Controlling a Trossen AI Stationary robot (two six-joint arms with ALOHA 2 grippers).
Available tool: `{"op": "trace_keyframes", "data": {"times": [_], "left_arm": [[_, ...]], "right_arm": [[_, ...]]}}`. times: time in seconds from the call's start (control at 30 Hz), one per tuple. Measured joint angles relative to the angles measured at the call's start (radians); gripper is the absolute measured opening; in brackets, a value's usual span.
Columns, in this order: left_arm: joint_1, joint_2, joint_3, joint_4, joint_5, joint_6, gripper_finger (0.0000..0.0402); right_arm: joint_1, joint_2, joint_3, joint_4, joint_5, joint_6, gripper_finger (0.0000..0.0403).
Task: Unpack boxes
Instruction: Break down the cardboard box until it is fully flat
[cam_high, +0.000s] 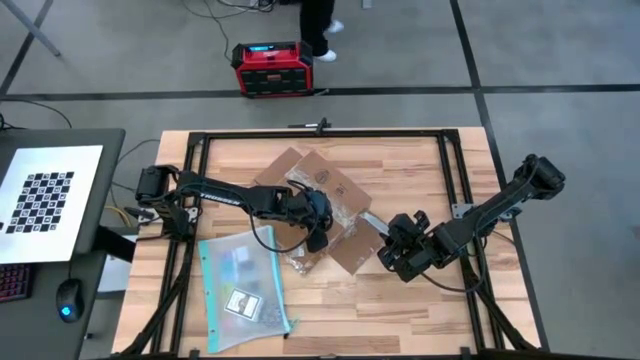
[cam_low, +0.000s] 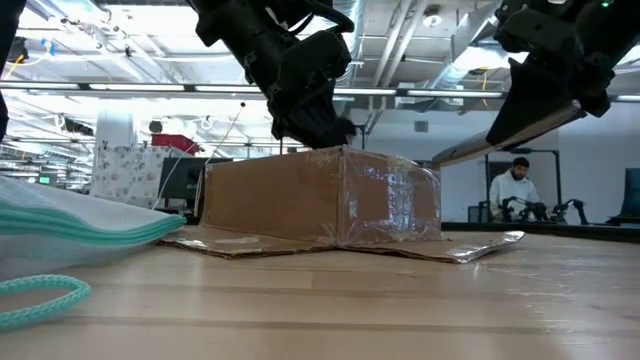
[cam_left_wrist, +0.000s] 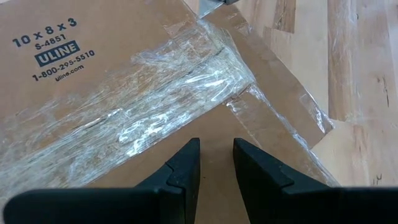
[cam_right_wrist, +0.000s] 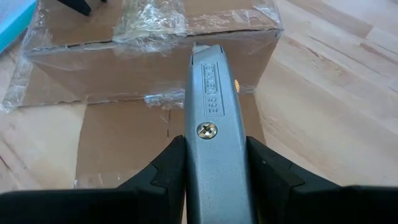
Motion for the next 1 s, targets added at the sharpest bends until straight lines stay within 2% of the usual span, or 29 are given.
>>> {"op": "trace_keyframes", "data": {"times": [0.43,0.67,1.0], "left_arm": [[0.000,0.000,0.000,-0.001,0.000,0.003,0.0082],[0.000,0.000,0.000,0.000,0.001,0.003,0.0082],[0.000,0.000,0.000,-0.001,0.001,0.003,0.0082]], "right_arm": [[-0.006,-0.002,0.000,0.014,-0.002,0.000,0.0119],[-0.006,-0.014,0.042,-0.099,-0.010,-0.005,0.0119],[-0.013,-0.014,0.016,-0.083,-0.012,0.023,0.0119]]}}
